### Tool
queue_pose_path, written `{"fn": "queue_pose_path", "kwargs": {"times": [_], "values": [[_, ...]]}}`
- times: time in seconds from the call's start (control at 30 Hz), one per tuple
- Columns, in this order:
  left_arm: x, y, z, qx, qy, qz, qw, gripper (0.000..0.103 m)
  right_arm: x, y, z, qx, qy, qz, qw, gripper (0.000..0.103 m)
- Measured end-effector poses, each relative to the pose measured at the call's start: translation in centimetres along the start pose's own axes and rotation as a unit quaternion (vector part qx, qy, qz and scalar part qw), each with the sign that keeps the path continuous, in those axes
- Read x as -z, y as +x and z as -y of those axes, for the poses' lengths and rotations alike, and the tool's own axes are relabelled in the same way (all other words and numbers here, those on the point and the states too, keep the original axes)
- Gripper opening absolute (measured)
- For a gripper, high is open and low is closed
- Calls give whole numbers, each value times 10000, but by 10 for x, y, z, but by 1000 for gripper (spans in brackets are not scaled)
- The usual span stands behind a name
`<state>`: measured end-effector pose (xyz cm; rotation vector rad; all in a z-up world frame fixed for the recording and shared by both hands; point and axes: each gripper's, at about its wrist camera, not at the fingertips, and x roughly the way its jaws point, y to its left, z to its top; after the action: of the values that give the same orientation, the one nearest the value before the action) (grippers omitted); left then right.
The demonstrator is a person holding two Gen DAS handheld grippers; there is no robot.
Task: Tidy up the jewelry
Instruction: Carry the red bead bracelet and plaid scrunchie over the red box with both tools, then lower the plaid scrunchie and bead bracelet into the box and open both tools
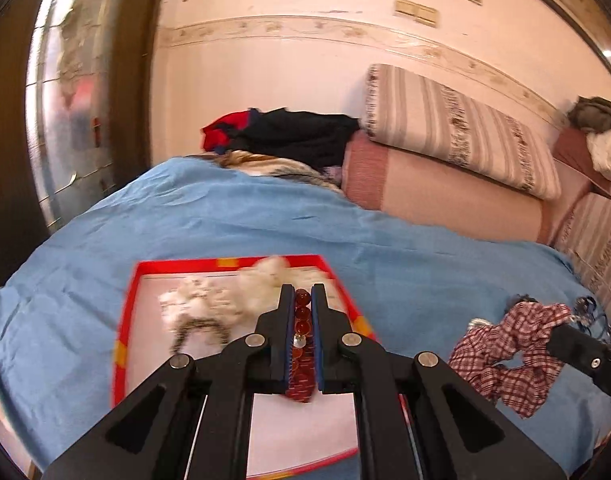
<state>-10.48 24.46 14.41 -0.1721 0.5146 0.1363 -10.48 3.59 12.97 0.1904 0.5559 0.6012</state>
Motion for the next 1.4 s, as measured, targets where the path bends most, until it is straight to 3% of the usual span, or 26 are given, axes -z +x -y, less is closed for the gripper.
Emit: {"fn": "queue_pose_path", "kwargs": {"times": [0.43, 0.87, 1.4], "values": [[16, -15, -74, -789, -414, -196, 9958, 8, -12, 23, -35, -677, -67, -118, 9976, 2], [34, 17, -84, -753, -494, -787, 9928, 8, 8, 91, -56, -1015, 8, -662, 9926, 2], [43, 43, -76, -780, -390, -1178, 9892, 8, 34, 134, -33, -695, 116, -1135, 9910, 2]]}}
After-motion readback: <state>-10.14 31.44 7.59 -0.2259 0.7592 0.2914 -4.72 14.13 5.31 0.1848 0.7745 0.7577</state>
